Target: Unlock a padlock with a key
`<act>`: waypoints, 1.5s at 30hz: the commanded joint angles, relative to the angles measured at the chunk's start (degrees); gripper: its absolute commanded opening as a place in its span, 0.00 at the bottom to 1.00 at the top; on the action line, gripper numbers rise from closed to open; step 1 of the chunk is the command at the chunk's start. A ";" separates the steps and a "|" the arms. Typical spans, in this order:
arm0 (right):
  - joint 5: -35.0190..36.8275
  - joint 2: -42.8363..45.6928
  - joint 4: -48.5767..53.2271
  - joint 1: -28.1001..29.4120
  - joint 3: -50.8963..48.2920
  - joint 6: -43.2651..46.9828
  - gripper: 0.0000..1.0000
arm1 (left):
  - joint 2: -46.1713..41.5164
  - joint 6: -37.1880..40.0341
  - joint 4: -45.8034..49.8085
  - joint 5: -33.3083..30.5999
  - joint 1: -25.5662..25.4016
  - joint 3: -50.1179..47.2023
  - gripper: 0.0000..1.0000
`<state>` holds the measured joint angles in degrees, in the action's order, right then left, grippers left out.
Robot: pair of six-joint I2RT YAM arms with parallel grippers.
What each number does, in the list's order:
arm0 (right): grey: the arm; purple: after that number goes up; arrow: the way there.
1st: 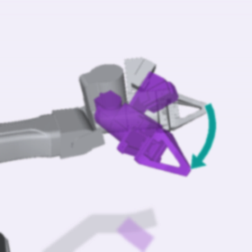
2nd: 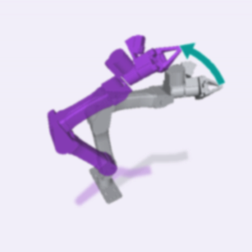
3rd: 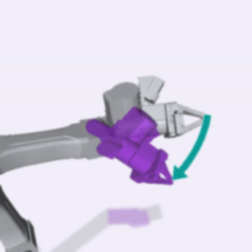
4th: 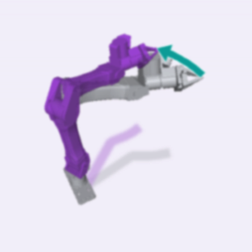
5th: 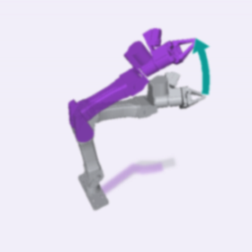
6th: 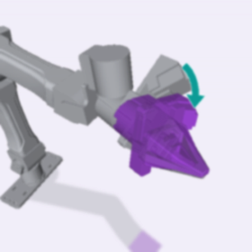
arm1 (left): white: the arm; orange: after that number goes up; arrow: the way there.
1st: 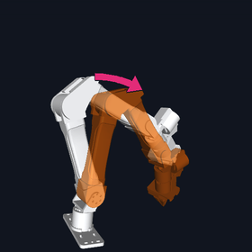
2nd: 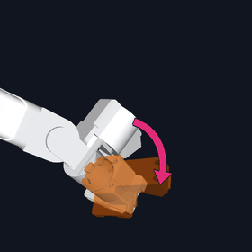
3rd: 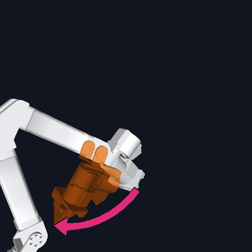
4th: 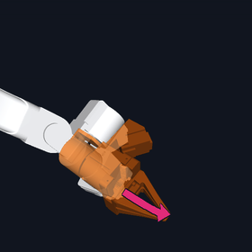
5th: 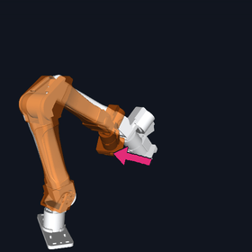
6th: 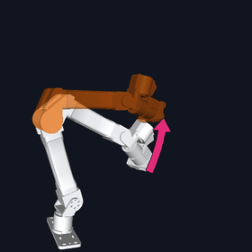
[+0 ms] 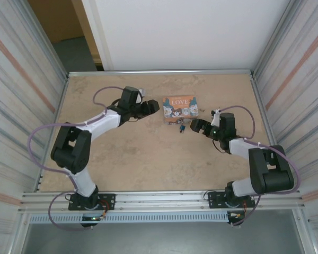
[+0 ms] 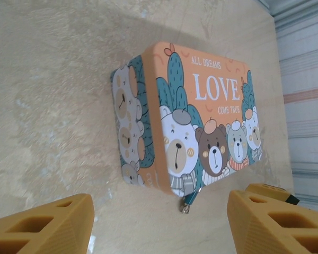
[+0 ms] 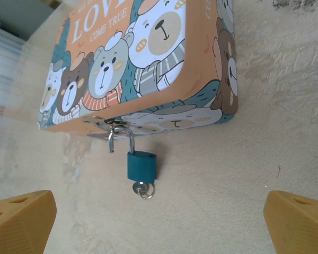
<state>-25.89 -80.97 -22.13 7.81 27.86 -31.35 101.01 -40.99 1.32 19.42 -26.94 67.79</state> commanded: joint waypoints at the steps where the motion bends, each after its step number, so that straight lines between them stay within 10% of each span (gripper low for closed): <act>1: -1.98 1.51 2.90 -0.34 0.96 -0.99 0.99 | 2.75 3.11 2.03 3.22 0.62 4.13 0.67; 20: -5.86 -0.21 6.53 -0.01 4.78 -1.95 0.99 | 22.12 0.01 0.13 13.30 0.66 18.68 0.65; 45: -6.57 -13.07 -1.92 6.46 11.54 0.12 0.82 | 19.39 -0.18 0.44 10.03 2.32 7.01 0.62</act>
<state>-32.64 -92.62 -21.67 13.39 37.91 -32.53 119.96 -41.43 -4.38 31.79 -25.43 77.34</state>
